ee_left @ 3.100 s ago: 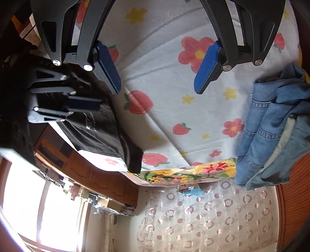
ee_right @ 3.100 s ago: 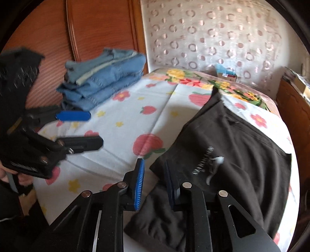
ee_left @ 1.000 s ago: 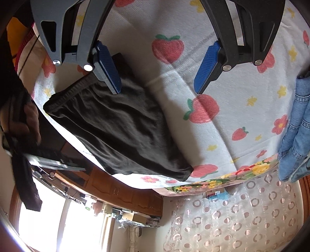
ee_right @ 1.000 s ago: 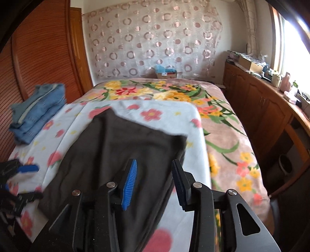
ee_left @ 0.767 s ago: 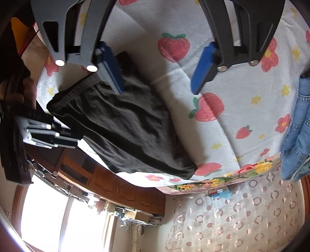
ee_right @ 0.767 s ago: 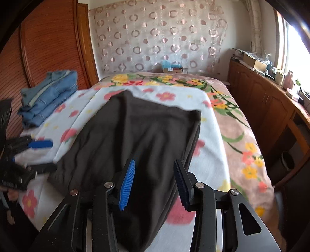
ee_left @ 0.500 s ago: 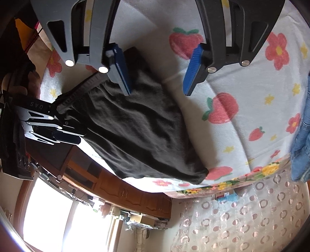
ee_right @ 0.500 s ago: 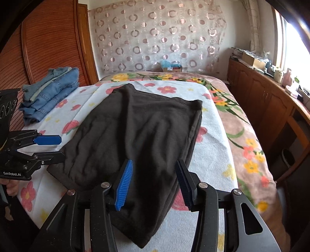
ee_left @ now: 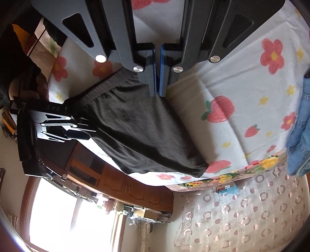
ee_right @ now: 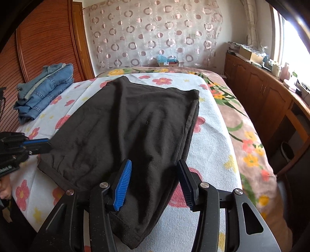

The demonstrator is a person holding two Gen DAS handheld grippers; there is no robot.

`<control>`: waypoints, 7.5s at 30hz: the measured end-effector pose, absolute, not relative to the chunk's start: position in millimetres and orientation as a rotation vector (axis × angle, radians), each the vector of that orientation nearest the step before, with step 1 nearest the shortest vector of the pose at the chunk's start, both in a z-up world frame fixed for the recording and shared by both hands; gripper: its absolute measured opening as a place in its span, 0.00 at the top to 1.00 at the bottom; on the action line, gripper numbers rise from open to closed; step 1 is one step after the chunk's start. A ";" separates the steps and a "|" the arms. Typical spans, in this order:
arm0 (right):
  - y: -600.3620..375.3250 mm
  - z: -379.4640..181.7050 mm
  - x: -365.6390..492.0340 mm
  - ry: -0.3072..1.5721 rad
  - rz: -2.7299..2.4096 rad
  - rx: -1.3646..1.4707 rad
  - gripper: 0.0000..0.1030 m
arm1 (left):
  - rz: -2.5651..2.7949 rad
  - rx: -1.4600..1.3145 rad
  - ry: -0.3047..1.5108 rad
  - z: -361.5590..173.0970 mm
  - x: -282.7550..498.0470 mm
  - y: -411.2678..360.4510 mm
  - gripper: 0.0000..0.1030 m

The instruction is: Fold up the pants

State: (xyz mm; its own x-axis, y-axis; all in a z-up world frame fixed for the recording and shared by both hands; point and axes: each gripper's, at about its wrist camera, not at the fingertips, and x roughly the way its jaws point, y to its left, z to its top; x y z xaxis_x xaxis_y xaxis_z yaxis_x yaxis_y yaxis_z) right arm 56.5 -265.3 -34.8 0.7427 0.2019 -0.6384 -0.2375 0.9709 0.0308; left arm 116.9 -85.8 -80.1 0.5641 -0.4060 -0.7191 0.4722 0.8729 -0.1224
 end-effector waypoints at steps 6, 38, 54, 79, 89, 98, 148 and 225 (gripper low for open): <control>-266.3 -36.9 56.4 0.689 0.236 -0.055 0.51 | -0.506 0.082 0.841 -87.2 118.7 -79.0 0.97; -279.0 -21.3 -1.1 0.670 0.252 0.006 0.51 | -0.427 0.098 0.875 -91.9 128.6 -77.8 0.47; -284.5 -25.1 -2.5 0.652 0.239 0.043 0.55 | -0.431 0.051 0.841 -78.4 130.2 -75.6 0.26; -284.0 -40.3 9.5 0.731 0.270 0.069 0.78 | -0.431 0.134 0.870 -97.6 128.4 -94.4 0.26; -281.5 -43.0 11.1 0.721 0.283 0.075 0.86 | -0.470 0.093 0.884 -95.3 121.6 -96.4 0.40; -278.0 -30.8 9.9 0.662 0.327 0.087 0.91 | -0.557 0.097 0.900 -92.5 122.6 -105.3 0.77; -194.3 84.0 102.4 0.542 0.608 -0.111 0.92 | -0.325 0.100 0.603 48.7 130.0 6.4 0.94; -148.1 -11.2 187.0 0.637 0.509 -0.033 0.84 | -0.226 -0.030 0.782 -43.9 170.2 29.0 0.80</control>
State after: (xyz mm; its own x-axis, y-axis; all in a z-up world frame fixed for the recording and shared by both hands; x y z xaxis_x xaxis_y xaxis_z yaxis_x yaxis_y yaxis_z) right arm 187.0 -148.1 -11.2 0.6857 0.4444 -0.5765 -0.4644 0.8769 0.1236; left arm 170.2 29.0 -43.9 0.6868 -0.2129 -0.6950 0.1909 0.9754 -0.1101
